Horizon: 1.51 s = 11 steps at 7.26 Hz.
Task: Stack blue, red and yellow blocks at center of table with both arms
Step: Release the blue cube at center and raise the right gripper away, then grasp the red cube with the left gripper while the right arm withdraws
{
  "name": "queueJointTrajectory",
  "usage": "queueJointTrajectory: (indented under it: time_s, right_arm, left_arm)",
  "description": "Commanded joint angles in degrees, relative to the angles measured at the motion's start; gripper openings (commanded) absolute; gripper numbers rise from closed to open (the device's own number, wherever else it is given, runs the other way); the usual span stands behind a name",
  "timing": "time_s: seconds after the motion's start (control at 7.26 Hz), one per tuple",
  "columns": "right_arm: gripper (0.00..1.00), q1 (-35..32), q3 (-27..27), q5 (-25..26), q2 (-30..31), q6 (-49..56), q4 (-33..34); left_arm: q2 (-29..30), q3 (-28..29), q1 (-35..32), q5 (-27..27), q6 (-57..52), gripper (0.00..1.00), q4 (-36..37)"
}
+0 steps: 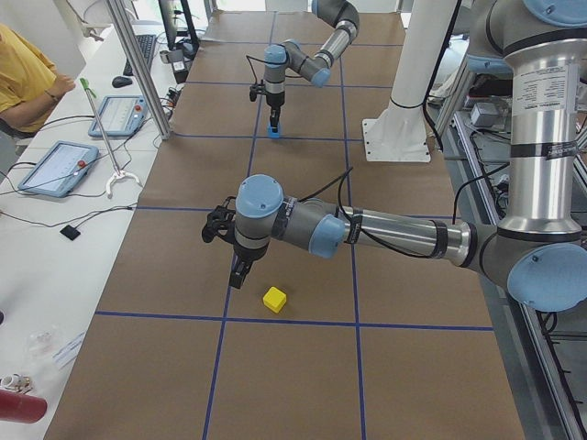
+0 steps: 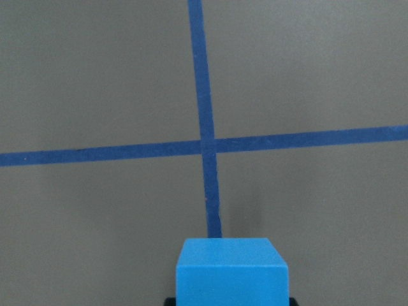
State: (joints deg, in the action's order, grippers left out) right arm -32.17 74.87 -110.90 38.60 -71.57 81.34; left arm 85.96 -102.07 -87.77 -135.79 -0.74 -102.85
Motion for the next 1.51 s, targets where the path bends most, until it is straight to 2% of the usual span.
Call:
queueJointTrajectory:
  time_s: [0.0,0.28,0.41,0.69,0.83,0.96,1.24,1.38]
  right_arm:
    - [0.97,1.8,-0.2,3.3,0.1,-1.5,0.0]
    - [1.00,1.4,0.4,3.7,0.1,-1.6,0.0]
    - [1.00,-1.0,1.2,3.1,0.0,-0.7,0.0]
    - [1.00,-8.2,3.2,-0.6,0.9,2.1,0.6]
    - [1.00,-12.9,5.0,-4.1,1.7,7.1,3.6]
    - [1.00,-18.6,8.6,-9.2,5.7,16.6,6.3]
    - [1.00,-29.7,13.5,-16.6,16.3,33.6,6.9]
    - [1.00,-35.4,14.2,-19.4,20.9,43.5,6.9]
  left_arm:
    - [0.0,0.0,0.2,0.0,0.0,1.00,-0.1]
    - [0.2,0.0,0.2,0.0,0.0,1.00,-0.2]
    - [0.2,-0.2,0.2,0.0,0.0,1.00,-0.4]
    - [0.0,0.0,1.6,0.0,0.4,1.00,-7.8]
    - [0.6,-0.1,4.3,0.1,1.7,1.00,-7.8]
    - [2.2,-0.1,10.0,0.6,8.3,1.00,-8.1]
    - [2.7,-0.7,15.9,1.1,21.8,1.00,-12.3]
    - [2.7,-1.5,21.4,5.9,29.1,1.00,-15.5]
